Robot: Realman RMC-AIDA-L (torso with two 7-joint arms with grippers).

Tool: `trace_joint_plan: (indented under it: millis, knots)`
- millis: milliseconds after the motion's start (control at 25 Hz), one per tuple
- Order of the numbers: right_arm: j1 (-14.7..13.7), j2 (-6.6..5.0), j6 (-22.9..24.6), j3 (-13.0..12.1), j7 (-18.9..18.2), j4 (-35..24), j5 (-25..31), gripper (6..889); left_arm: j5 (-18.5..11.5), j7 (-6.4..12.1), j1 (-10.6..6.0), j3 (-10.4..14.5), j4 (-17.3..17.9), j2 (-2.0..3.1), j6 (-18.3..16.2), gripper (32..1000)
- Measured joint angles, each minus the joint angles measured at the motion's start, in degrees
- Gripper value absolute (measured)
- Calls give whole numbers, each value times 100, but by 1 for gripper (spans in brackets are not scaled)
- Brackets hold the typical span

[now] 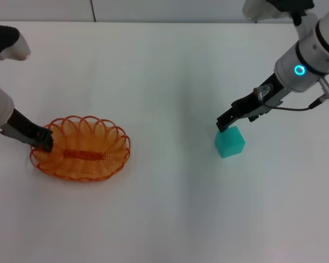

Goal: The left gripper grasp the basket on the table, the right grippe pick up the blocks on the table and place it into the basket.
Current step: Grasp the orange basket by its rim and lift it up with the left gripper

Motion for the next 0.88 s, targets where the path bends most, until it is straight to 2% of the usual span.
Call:
trace_joint_plan:
  millis: [280, 360, 880]
  knots:
    - [-1, 0, -7, 0, 0, 0, 0, 879, -94, 10, 16, 0, 196, 4, -163, 215]
    - [-1, 0, -7, 0, -1, 0, 0, 880, -118, 11, 22, 0, 236, 5, -193, 171]
    - [-3, -13, -7, 0, -16, 0, 0, 880, -138, 31, 36, -47, 263, 28, -260, 157]
